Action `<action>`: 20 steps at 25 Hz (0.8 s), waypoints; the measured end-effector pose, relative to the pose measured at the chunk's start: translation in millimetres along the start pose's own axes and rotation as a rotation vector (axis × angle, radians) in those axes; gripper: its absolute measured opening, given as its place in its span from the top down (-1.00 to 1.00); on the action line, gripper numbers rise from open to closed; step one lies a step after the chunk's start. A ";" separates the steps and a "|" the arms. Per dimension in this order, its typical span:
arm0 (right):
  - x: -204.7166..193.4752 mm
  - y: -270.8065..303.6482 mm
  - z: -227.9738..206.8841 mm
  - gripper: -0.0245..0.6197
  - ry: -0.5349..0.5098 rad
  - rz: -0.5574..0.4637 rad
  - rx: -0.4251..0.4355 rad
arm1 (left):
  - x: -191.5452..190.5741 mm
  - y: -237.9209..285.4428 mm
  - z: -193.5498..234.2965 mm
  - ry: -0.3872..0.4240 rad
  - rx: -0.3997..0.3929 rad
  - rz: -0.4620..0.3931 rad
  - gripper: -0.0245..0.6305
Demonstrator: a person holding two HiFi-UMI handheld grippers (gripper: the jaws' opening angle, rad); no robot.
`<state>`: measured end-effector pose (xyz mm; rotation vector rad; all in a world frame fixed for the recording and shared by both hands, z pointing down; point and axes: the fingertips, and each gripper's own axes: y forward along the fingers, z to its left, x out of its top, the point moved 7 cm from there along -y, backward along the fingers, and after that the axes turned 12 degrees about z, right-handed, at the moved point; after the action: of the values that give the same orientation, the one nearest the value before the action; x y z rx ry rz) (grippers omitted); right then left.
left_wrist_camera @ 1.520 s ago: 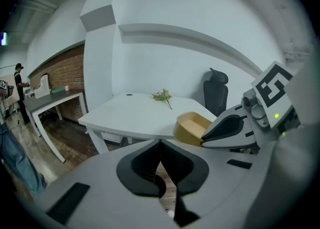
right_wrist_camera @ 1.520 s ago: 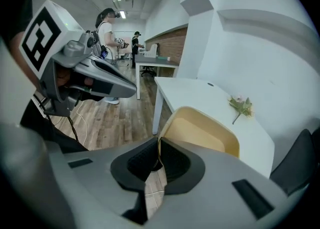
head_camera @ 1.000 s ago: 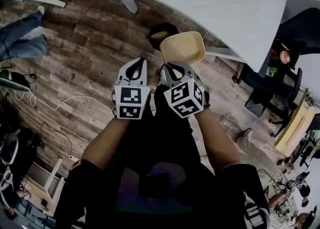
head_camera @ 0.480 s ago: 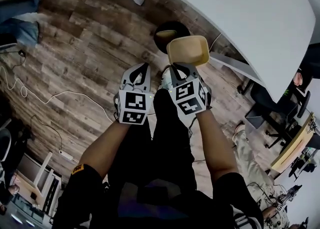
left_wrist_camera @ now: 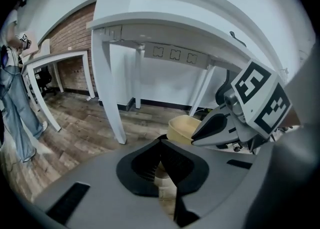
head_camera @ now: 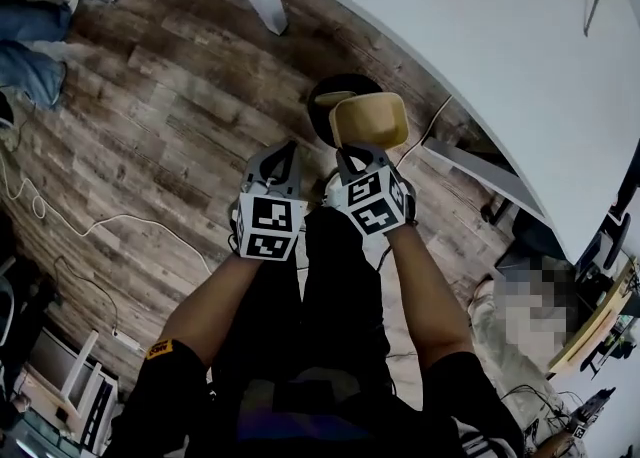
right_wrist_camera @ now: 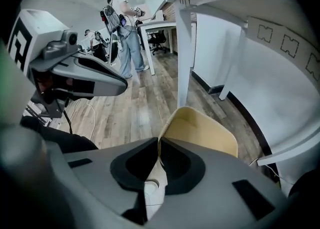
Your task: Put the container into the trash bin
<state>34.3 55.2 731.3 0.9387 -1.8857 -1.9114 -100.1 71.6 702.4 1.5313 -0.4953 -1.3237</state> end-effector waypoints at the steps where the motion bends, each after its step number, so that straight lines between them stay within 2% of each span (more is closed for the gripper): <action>1: -0.2 10.6 -3.7 0.82 0.000 0.003 0.003 | -0.5 8.3 2.3 0.001 0.001 -0.003 0.90; 9: -4.7 80.9 -18.3 0.81 -0.009 0.052 0.049 | -10.5 50.8 20.6 0.005 0.014 0.003 0.90; 14: -14.6 111.0 -31.8 0.77 0.020 0.096 0.060 | -11.1 60.6 26.1 0.014 0.022 0.012 0.90; 18: -20.3 106.0 -37.7 0.59 0.062 0.117 0.087 | -3.1 50.4 21.2 0.019 0.006 0.015 0.90; 20: -20.2 86.8 -35.3 0.59 0.082 0.107 0.081 | 2.1 37.0 15.9 0.026 -0.006 0.022 0.90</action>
<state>51.5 32.2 822.8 0.9052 -1.9381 -1.7212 -102.9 48.3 735.2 1.5324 -0.4903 -1.2854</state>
